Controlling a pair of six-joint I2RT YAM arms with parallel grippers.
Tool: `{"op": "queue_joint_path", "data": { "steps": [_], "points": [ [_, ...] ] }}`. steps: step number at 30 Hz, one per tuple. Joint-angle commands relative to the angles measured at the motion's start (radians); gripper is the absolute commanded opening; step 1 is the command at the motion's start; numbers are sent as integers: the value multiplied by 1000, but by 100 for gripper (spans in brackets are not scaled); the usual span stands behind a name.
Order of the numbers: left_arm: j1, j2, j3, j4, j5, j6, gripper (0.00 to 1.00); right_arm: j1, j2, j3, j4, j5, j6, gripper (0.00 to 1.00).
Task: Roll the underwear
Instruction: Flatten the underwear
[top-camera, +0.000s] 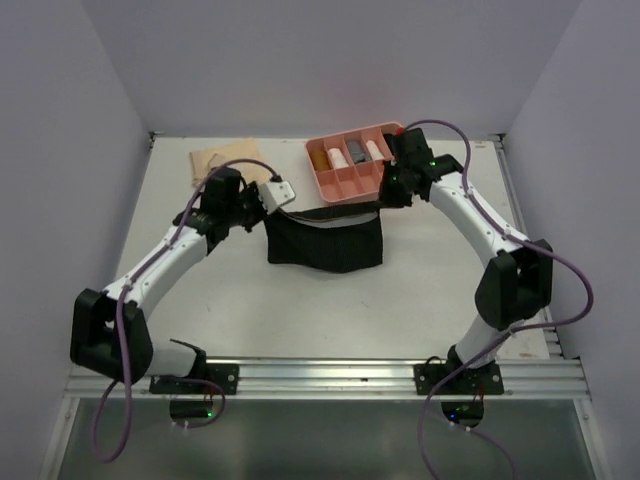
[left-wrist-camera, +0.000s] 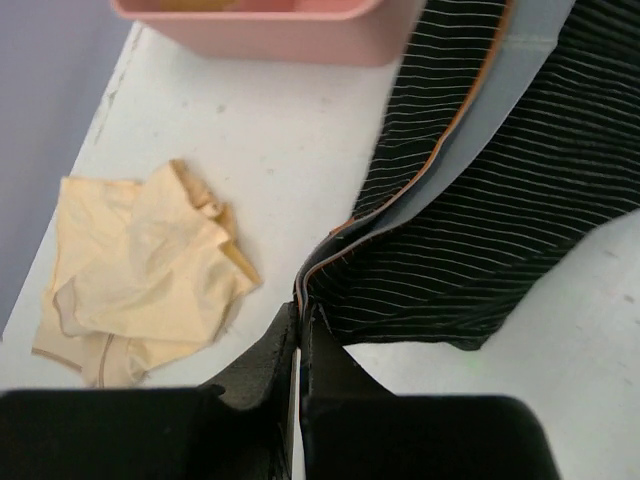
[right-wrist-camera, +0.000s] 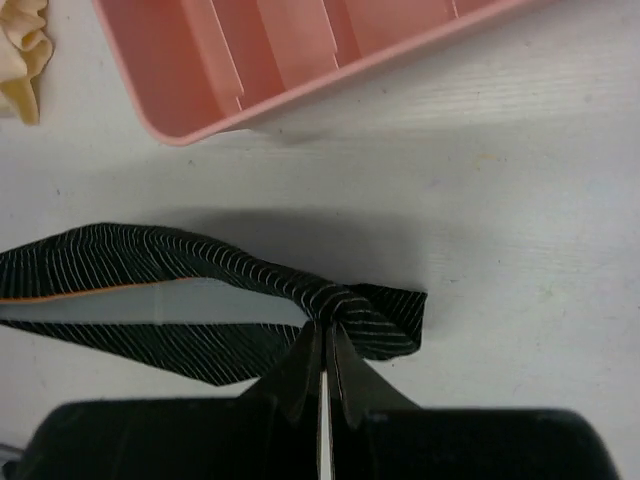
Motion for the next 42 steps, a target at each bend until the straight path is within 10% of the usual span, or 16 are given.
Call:
{"op": "queue_joint_path", "data": {
  "steps": [1, 7, 17, 19, 22, 23, 25, 29, 32, 42],
  "points": [
    [139, 113, 211, 93, 31, -137, 0, -58, 120, 239, -5, -92, -57, 0],
    [249, 67, 338, -59, 311, -37, 0, -80, 131, 404, -28, -242, -51, 0],
    [246, -205, -9, -689, 517, 630, 0, -37, -61, -136, -53, -452, -133, 0],
    [246, -219, -62, -867, 499, 822, 12, 9, -67, -199, -86, -468, -181, 10],
    [246, -240, -119, -1029, 456, 946, 50, 34, -128, -294, -113, -495, -200, 54],
    [246, -248, -119, -1029, 453, 929, 53, 33, -159, -309, -113, -489, -193, 70],
    [246, -263, -92, -949, 459, 798, 60, 31, -203, -307, -111, -422, -181, 68],
    [246, -177, -11, -684, 484, 483, 60, 29, -154, -281, -68, -374, -120, 22],
    [243, -13, 61, -492, 470, 246, 53, 43, -85, -288, 24, -347, -54, 10],
    [183, 344, 102, -233, 274, 75, 34, 132, 138, -302, 156, -302, -35, 10]
  ]
}}
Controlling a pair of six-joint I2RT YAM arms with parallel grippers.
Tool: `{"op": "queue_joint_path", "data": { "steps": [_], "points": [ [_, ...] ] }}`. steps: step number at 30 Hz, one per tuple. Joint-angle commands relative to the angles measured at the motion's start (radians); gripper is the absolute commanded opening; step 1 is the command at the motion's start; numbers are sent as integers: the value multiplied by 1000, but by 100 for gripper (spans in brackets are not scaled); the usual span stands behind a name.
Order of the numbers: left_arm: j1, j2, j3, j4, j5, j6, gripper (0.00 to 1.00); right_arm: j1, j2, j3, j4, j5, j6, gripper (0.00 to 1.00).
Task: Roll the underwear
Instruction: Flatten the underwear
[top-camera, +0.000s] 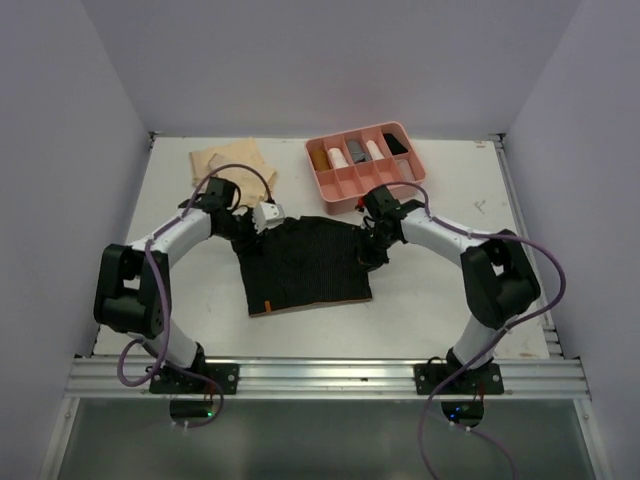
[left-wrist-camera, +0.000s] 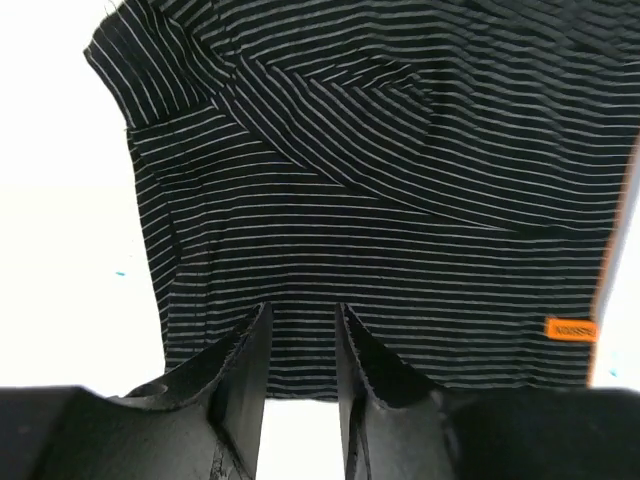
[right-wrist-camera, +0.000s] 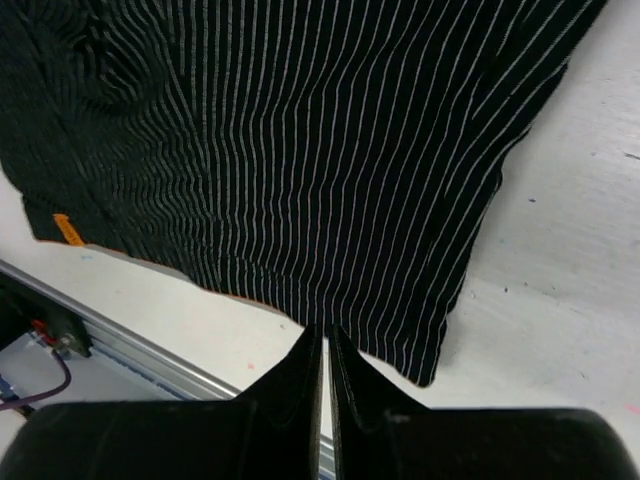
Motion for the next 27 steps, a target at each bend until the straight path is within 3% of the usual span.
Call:
{"op": "queue_joint_path", "data": {
  "steps": [1, 6, 10, 14, 18, 21, 22, 25, 27],
  "points": [
    [-47, 22, -23, 98, -111, -52, 34, 14, 44, -12, 49, 47, -4, 9],
    [-123, -26, -150, 25, -188, 106, 22, 11, 79, -50, 8, 145, -85, 9],
    [-218, -97, -282, -83, -193, 240, 19, -32, 122, -35, 9, 174, -129, 9],
    [-373, -143, -307, -117, -139, 235, 19, -49, 214, 111, -1, 182, -185, 9],
    [-524, -114, -211, -106, -24, 108, 25, -49, 294, 313, -26, 167, -182, 9],
    [-607, -116, -107, -39, 129, -62, 36, -49, 296, 446, -61, 167, -185, 12],
    [-614, -126, -74, 7, 170, -200, 38, -52, 285, 466, -75, 164, -189, 13],
    [-614, -171, -25, 161, 78, -395, 38, -60, 193, 483, -121, 162, -185, 13],
    [-598, -195, -8, 201, 5, -425, 38, -61, 102, 422, -133, 161, -170, 16]
  ]
}}
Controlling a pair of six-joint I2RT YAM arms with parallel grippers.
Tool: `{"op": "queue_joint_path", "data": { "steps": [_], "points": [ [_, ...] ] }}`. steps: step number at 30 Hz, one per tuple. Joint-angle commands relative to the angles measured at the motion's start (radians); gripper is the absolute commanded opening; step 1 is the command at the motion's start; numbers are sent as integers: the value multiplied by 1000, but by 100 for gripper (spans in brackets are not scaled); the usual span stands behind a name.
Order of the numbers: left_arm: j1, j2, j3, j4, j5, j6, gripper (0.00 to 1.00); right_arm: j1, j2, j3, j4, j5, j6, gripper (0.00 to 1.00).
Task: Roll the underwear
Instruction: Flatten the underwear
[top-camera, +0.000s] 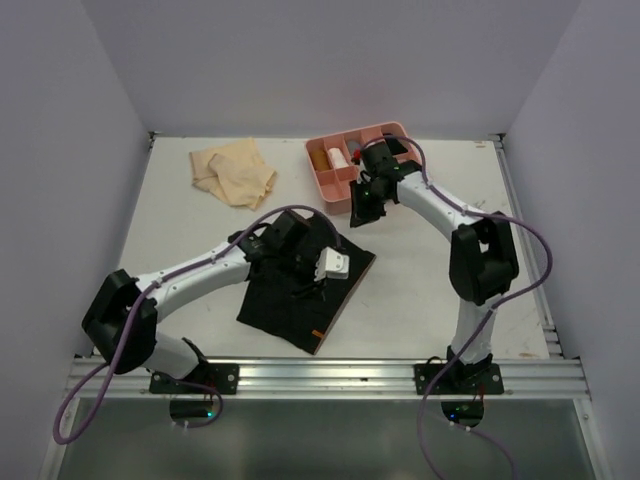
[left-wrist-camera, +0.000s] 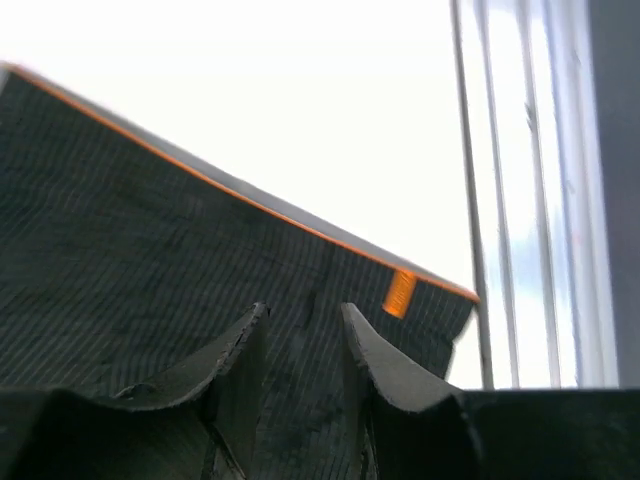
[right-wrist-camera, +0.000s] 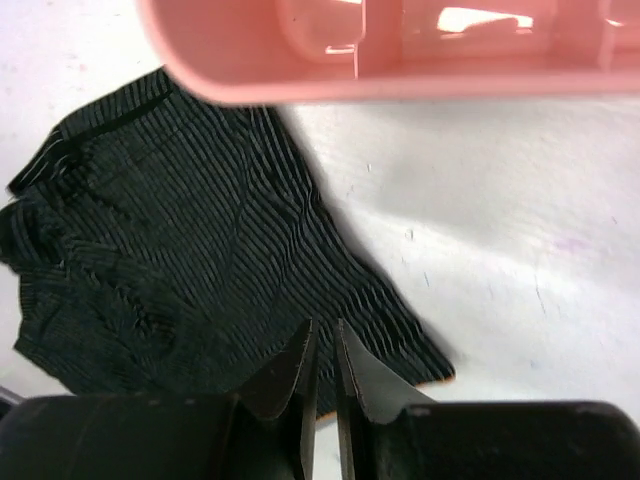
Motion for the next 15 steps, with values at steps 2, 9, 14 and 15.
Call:
{"op": "queue_joint_path", "data": {
  "steps": [2, 9, 14, 15],
  "points": [
    [61, -64, 59, 156, -103, -219, 38, -9, -209, -129, -72, -21, 26, 16],
    [267, 48, 16, 64, -157, -96, 32, -2, -321, -453, 76, -92, 155, 16],
    [301, 86, -80, 87, -235, -1, 31, -2, -294, -519, 178, -101, 200, 18],
    [301, 91, -111, 92, -258, 5, 31, -1, -281, -519, 195, -97, 204, 18]
  ]
}}
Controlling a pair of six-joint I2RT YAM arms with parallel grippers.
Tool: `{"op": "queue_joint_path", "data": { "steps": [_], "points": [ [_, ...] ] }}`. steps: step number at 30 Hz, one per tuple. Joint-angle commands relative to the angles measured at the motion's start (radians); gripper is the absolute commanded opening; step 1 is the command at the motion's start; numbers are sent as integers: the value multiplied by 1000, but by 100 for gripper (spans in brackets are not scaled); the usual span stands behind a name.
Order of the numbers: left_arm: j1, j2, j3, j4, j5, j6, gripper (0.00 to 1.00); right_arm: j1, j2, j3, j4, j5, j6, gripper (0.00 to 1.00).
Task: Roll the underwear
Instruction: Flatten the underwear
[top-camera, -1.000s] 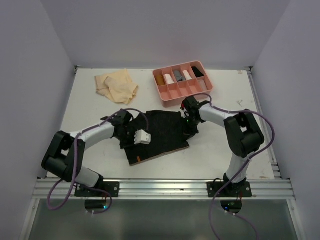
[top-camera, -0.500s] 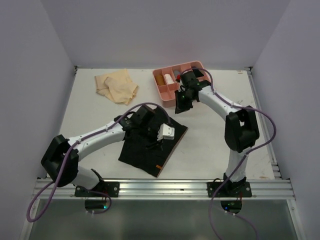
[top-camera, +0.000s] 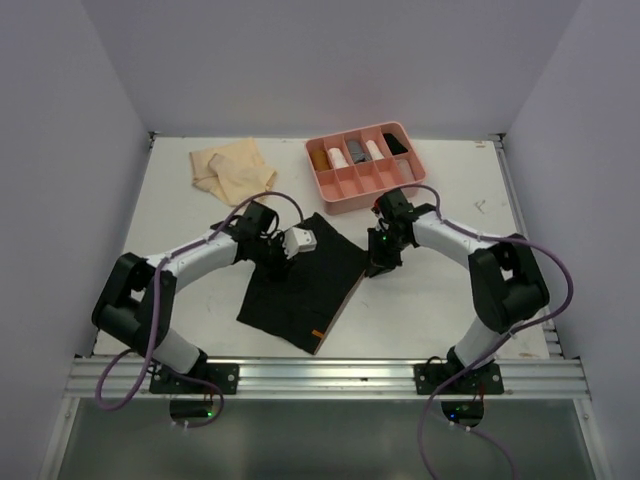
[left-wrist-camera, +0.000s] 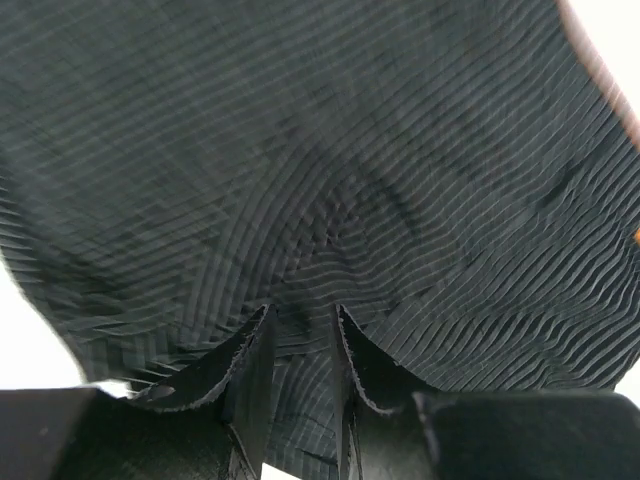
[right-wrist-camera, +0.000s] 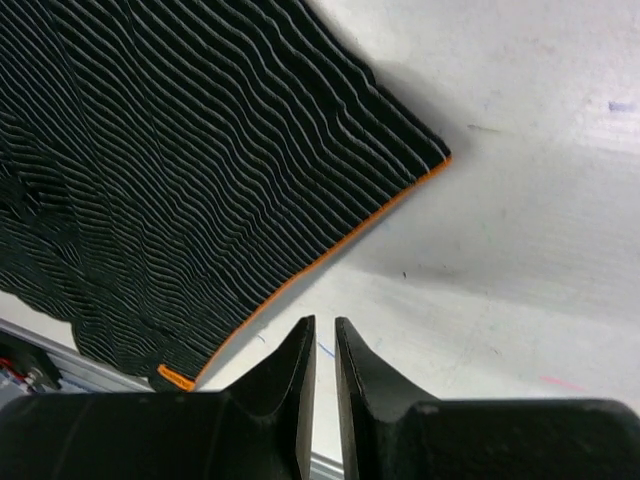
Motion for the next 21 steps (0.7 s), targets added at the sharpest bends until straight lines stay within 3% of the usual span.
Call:
{"op": "queue_joint_path", "data": {
  "steps": [1, 5, 11, 15, 19, 21],
  "points": [
    [-5, 14, -65, 3, -63, 59, 31, 2, 41, 21, 127, -21, 51, 18],
    [-7, 65, -95, -32, -54, 60, 30, -1, 138, 82, 136, 8, 44, 18],
    [-27, 85, -100, -72, 89, 50, 28, -51, 330, 253, 130, 22, 4, 16],
    [-145, 45, -92, -69, 144, 39, 28, -67, 403, 394, 93, -1, -31, 13],
    [-219, -13, -63, -78, 150, 1, 34, -67, 373, 513, 4, -55, -90, 9],
    [-182, -41, -37, -89, 164, -6, 38, -71, 317, 503, -13, -69, -119, 18]
  ]
}}
